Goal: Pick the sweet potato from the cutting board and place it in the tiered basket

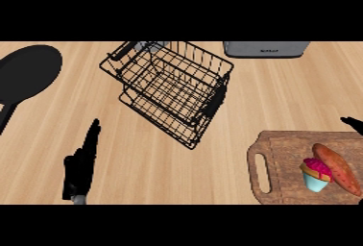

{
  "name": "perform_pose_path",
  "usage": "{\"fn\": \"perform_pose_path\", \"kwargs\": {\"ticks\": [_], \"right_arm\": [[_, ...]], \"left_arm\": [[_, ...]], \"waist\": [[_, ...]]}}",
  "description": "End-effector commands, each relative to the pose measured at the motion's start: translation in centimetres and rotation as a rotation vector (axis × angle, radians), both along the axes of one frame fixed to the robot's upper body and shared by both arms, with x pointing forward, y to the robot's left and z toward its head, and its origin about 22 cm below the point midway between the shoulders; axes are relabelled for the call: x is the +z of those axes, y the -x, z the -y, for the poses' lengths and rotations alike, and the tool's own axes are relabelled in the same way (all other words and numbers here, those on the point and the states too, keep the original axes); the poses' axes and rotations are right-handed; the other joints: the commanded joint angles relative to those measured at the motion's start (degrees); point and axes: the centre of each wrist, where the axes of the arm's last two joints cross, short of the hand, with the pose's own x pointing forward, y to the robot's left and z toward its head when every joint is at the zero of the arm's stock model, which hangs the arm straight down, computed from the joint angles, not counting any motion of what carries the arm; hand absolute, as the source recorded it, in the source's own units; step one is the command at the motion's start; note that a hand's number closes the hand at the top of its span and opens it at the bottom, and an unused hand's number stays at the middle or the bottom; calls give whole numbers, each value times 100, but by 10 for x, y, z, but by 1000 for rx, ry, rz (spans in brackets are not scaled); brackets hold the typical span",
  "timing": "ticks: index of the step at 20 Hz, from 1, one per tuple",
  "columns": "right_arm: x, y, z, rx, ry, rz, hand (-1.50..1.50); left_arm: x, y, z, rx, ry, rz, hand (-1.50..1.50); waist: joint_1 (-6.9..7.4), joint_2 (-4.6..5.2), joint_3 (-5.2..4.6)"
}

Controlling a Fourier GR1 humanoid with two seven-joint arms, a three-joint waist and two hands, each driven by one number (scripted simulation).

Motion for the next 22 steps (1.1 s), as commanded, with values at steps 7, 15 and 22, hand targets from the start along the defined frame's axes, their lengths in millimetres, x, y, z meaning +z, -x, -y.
{"fn": "perform_pose_path", "kwargs": {"ticks": [7, 15, 22], "right_arm": [[-13, -7, -6, -16, 60, -123, -150], [-31, -21, -6, -27, 83, -168, -150], [-50, -20, 10, -50, 60, -228, -150]], "left_arm": [[-7, 0, -11, 14, 30, -75, 0], [-7, 9, 0, 9, 18, -76, 0], [-17, 21, 1, 19, 30, -82, 0]], "waist": [[-29, 36, -38], [-16, 34, -38], [-4, 39, -36]]}}
